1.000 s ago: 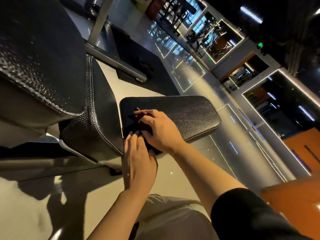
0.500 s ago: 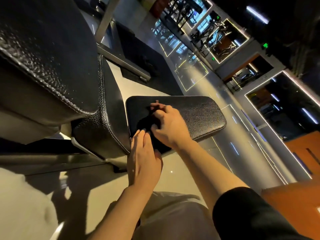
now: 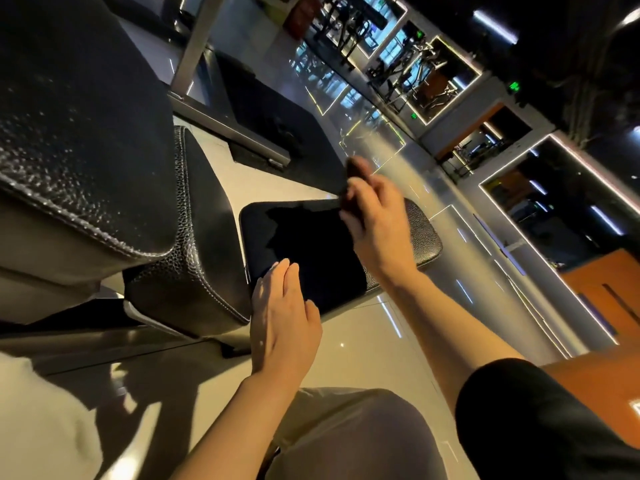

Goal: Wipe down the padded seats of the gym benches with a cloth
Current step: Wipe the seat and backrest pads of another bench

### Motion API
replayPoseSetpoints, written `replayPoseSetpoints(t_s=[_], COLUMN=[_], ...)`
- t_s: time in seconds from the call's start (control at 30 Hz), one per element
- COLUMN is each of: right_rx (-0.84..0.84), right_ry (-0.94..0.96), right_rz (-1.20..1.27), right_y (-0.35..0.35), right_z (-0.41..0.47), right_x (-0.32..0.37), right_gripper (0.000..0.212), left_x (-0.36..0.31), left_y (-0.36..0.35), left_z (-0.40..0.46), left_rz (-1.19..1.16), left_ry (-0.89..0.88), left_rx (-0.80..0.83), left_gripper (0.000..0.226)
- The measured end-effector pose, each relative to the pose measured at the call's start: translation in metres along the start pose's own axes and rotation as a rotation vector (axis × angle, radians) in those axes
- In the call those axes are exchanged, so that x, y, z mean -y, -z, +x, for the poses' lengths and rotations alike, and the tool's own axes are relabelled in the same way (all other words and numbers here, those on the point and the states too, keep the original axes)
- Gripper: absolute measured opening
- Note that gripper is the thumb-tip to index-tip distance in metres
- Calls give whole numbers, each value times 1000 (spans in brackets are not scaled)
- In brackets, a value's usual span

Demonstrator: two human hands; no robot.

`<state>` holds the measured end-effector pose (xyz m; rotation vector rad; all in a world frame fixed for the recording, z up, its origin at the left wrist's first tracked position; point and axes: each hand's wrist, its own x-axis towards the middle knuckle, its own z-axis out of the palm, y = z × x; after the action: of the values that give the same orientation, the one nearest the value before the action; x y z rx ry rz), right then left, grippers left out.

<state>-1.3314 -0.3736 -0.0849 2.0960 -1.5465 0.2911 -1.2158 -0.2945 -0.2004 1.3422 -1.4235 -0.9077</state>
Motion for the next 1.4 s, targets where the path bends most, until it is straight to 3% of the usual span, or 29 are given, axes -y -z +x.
replayPoseSetpoints(t_s=[0.07, 0.13, 0.2, 0.3, 0.4, 0.47, 0.63, 0.73, 0.83, 0.9, 0.97, 1.1, 1.23, 1.3, 1.4], right_rx=[276, 366, 325, 240, 280, 334, 415, 390, 146, 90, 96, 310, 389, 297, 162], right_ry=[110, 103, 32, -26, -155, -186, 156, 195, 16, -222, -308, 50, 202, 130, -227], right_rz=[-45, -94, 34, 138, 40, 7, 117, 42, 2, -39, -55, 69, 66, 35, -12], right_y=[-18, -28, -25, -23, -34, -38, -46, -50, -47, -44, -49, -60, -56, -50, -43], right_z=[-14, -20, -13, -4, -7, -11, -9, 2, 6, 7, 7, 1, 8, 13, 18], right_x=[16, 24, 30, 30, 34, 42, 61, 49, 15, 3, 9, 54, 51, 32, 10], right_gripper=[42, 47, 43, 18, 56, 59, 34, 29, 23, 24, 26, 43, 33, 28, 26], left_x=[-1, -1, 0, 0, 0, 1, 7, 10, 11, 12, 11, 10, 10, 9, 11], left_y=[2, 4, 5, 6, 4, 4, -1, -3, -4, -3, -2, -5, -8, -8, -10], left_z=[1, 2, 3, 4, 4, 5, 5, 5, 5, 4, 4, 9, 8, 7, 9], left_rz=[-1, -7, 0, -23, -62, -82, -31, -13, -36, -13, -26, -15, 13, -46, -67], left_ry=[-2, 10, 24, 48, 37, 41, 74, 30, 7, 1, -5, 29, 34, 13, 7], left_rx=[-1, 8, 13, 36, 35, 27, -18, -30, -27, -49, -50, -61, -98, -93, -75], left_gripper=[57, 59, 59, 57, 60, 63, 63, 62, 59, 56, 55, 53, 53, 54, 51])
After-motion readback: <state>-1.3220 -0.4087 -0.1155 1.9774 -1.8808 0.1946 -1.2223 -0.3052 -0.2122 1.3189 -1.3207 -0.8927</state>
